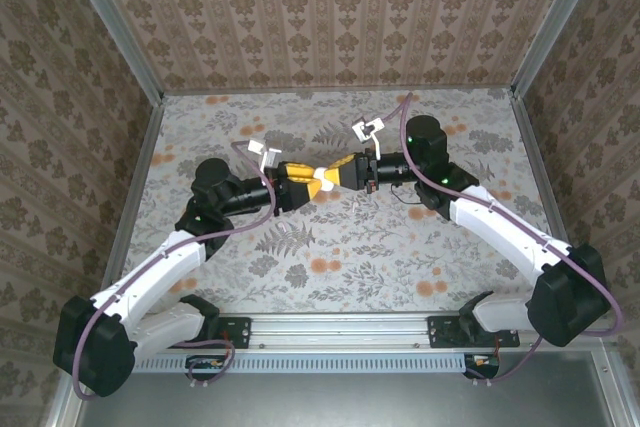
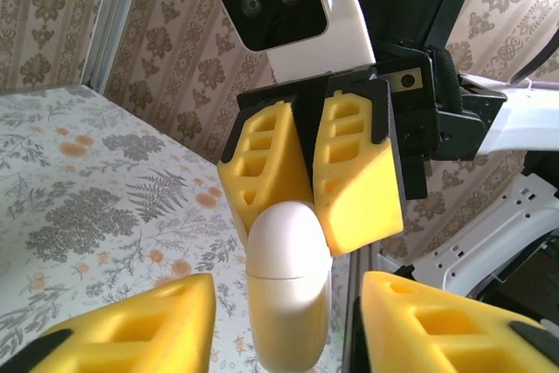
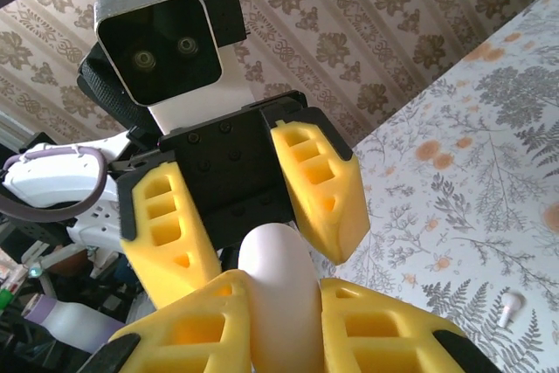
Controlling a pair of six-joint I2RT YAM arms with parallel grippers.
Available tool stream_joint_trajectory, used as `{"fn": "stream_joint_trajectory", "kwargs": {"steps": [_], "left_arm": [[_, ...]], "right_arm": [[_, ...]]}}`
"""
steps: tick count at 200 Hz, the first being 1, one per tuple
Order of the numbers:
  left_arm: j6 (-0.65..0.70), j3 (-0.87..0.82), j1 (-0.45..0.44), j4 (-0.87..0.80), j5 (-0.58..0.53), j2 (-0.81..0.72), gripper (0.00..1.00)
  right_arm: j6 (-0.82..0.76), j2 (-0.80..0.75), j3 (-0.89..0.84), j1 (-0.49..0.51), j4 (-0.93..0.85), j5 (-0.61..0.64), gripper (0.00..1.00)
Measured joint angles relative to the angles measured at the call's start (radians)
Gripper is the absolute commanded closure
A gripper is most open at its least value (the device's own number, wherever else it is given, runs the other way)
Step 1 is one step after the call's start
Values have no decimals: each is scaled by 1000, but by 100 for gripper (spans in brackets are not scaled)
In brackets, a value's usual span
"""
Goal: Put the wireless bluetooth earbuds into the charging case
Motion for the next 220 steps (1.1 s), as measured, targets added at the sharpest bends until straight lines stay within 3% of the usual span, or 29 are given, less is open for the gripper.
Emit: {"fn": "stream_joint_trajectory", "kwargs": {"steps": [53,104,160,220], "left_arm": [[-4,0,0,8,29,5,53],[-27,22,-21,34,80,85,65],[-30,29,-21,63,94,94,65],[-42,29,-20,66,95,89,78]], "right_arm": [[-7,-2,15,-4,-23,8,92],[-9,-2,28,-5,-30,7,92],[-35,-3,29,-5,-63,4,93],[-51,-9,32,-5,-68,-11,93]]}}
